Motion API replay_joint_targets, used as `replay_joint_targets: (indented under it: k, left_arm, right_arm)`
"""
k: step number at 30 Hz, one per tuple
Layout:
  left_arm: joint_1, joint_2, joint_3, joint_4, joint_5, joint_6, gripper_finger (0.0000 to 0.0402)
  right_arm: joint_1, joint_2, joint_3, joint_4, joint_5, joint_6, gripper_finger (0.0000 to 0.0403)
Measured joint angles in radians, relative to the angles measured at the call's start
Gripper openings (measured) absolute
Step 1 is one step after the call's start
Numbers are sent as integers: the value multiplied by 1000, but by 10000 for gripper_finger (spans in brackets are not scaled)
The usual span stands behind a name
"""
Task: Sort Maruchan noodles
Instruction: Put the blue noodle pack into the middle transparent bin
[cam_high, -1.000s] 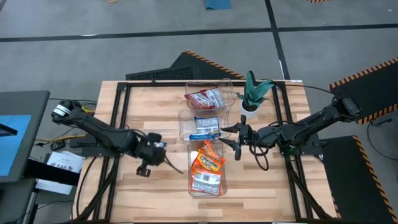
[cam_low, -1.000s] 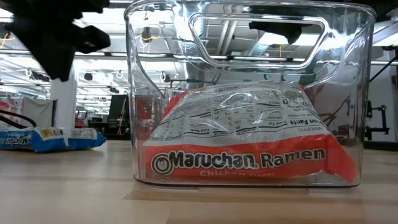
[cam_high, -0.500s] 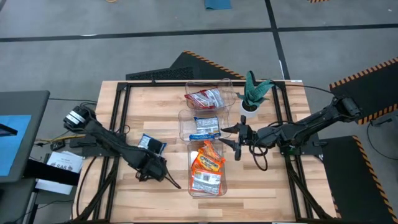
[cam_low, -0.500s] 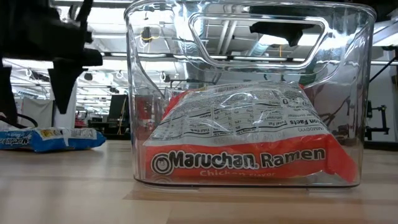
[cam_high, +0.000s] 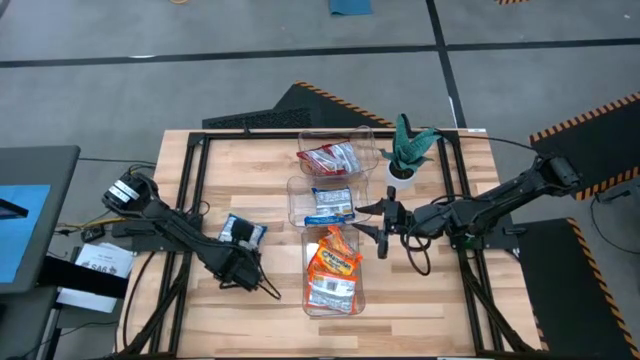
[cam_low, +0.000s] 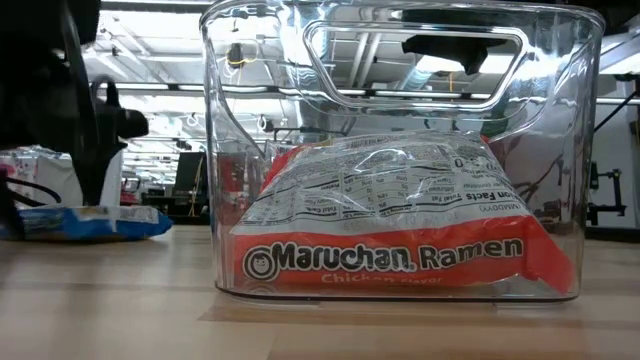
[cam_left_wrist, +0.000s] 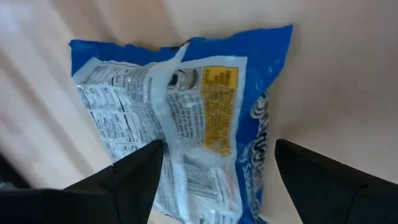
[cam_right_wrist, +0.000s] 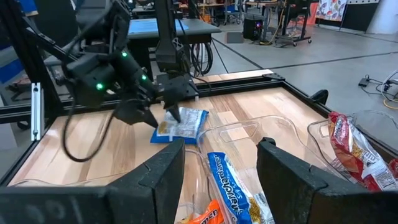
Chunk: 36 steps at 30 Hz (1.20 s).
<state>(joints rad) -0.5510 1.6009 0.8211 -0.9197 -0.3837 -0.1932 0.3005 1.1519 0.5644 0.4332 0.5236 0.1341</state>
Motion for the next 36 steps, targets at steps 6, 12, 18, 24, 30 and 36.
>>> replay_joint_targets:
  k: [6,12,18,24,30,36]
  left_arm:
    - [0,-2,-69,35,-95,-46,287]
    - [1,3,-75,57,-222,-85,140]
    - [6,3,-72,51,-333,-120,9]
    - [-13,-31,16,-83,-382,-161,1]
    - [-53,-156,138,-291,-531,-248,0]
    - [-59,-289,203,-338,-674,-263,0]
  right_arm:
    - [0,0,0,0,0,0,218]
    - [0,0,0,-2,0,0,218]
    - [0,0,0,-16,0,23,218]
    - [0,0,0,-20,0,23,218]
    - [0,0,0,-21,0,24,218]
    - [0,0,0,-21,0,26,218]
